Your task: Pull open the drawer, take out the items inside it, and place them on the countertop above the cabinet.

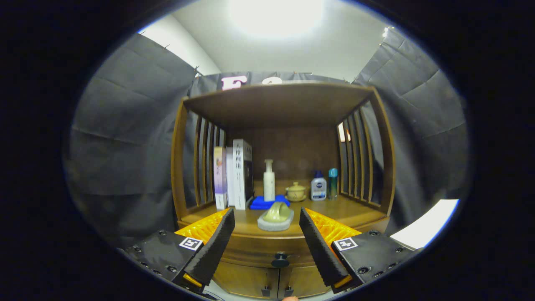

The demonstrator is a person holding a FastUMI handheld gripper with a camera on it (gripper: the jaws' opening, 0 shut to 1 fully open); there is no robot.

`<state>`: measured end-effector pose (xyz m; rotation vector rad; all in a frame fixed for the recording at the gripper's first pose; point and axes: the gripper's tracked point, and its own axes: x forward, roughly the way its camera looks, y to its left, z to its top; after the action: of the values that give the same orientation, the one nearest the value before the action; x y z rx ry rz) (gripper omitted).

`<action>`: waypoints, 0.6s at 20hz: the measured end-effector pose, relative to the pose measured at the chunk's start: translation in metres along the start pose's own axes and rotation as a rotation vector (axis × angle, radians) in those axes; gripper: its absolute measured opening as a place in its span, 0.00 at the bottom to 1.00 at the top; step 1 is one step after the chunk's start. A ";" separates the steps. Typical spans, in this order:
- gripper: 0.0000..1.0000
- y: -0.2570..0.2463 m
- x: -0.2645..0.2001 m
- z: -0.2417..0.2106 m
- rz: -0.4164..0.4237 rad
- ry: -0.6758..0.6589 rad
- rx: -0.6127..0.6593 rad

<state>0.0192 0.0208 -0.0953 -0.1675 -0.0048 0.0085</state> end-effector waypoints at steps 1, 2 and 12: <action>0.98 -0.002 -0.008 0.017 -0.006 -0.023 0.009; 0.97 -0.003 -0.016 0.032 -0.008 -0.034 0.020; 0.96 -0.005 -0.043 0.084 0.056 0.049 0.073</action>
<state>-0.0242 0.0295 -0.0123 -0.0950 0.0494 0.0608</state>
